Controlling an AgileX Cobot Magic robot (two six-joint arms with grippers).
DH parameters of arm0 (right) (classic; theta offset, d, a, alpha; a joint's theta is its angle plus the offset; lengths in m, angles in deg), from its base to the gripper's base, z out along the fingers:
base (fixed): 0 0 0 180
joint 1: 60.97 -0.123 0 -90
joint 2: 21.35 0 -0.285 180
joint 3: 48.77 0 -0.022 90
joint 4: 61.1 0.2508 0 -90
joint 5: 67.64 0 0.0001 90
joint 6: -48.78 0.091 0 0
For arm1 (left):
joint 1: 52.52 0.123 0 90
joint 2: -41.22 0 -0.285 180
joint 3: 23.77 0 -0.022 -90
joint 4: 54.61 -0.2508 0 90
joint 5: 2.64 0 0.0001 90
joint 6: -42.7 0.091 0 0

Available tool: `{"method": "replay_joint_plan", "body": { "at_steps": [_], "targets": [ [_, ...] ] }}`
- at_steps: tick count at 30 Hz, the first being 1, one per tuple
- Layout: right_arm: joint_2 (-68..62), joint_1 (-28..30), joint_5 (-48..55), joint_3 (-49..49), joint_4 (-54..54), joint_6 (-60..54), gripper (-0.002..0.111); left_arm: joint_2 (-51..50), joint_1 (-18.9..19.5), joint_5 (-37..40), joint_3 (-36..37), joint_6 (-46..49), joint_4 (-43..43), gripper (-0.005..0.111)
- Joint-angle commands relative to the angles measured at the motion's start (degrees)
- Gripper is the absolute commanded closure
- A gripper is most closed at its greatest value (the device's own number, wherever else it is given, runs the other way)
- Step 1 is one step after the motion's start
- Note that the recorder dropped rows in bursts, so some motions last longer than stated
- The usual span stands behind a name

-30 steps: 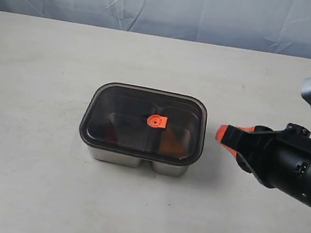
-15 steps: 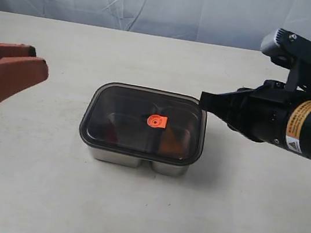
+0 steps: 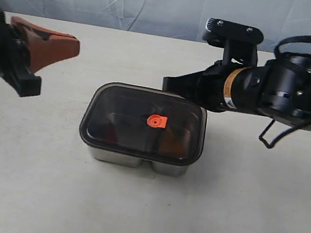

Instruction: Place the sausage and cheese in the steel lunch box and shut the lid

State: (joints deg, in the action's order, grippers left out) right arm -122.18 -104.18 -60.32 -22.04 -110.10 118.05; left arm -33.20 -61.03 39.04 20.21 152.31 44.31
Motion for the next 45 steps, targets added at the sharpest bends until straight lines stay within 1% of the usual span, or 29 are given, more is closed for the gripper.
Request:
{"method": "replay_joint_plan", "body": {
  "at_steps": [1, 6, 8, 12, 19, 24, 31, 35, 39, 41, 43, 45],
  "targets": [
    [-5.1, -0.1, 2.2, -4.2, -0.9, -1.2, 0.108, -11.6, -3.3, -0.9, -4.9, 3.2, 1.0, 0.106],
    [-7.7, 2.6, 1.7, -5.5, -0.5, -2.5, 0.108, -21.9, -8.8, -4.8, -10.3, 4.9, 1.0, 0.106],
    [-8.0, 3.9, 1.6, -5.5, 0.3, -2.5, 0.108, -25.3, -10.7, -7.5, -12.2, 4.9, 1.0, 0.106],
    [-8.9, 4.2, 0.8, -5.5, 0.4, -4.7, 0.108, -30.8, -12.9, -14.6, -15.0, 4.9, 1.0, 0.106],
    [-11.9, 4.2, -0.4, -5.5, 3.2, -6.8, 0.108, -36.7, -13.3, -16.6, -15.9, 4.9, 1.0, 0.106],
    [-14.1, 4.2, -0.3, -5.5, 3.2, -6.8, 0.108, -39.2, -13.3, -16.8, -15.9, 4.8, 1.0, 0.106],
    [-13.8, 4.2, -0.2, -5.5, 4.3, -6.8, 0.108, -39.3, -13.3, -15.4, -15.9, 4.8, 1.0, 0.106],
    [-10.4, 4.2, 0.4, -5.5, 4.5, -6.8, 0.108, -38.9, -13.3, -13.0, -15.9, 4.9, 1.0, 0.106],
    [-6.1, 4.1, 2.8, -5.5, 4.7, -6.8, 0.108, -36.1, -13.3, -11.5, -15.9, 4.7, 0.9, 0.106],
    [-4.3, 3.1, 4.9, -5.5, 5.3, -6.8, 0.108, -34.3, -13.3, -11.1, -15.9, 2.8, -1.7, 0.106],
    [-2.9, 1.1, 7.3, -5.5, 6.3, -7.6, 0.108, -32.5, -13.3, -10.7, -15.7, -1.8, -5.8, 0.106],
    [-2.0, -1.3, 7.7, -4.8, 7.5, -9.4, 0.108, -30.9, -13.3, -10.7, -15.6, -6.9, -11.1, 0.107]
  ]
}}
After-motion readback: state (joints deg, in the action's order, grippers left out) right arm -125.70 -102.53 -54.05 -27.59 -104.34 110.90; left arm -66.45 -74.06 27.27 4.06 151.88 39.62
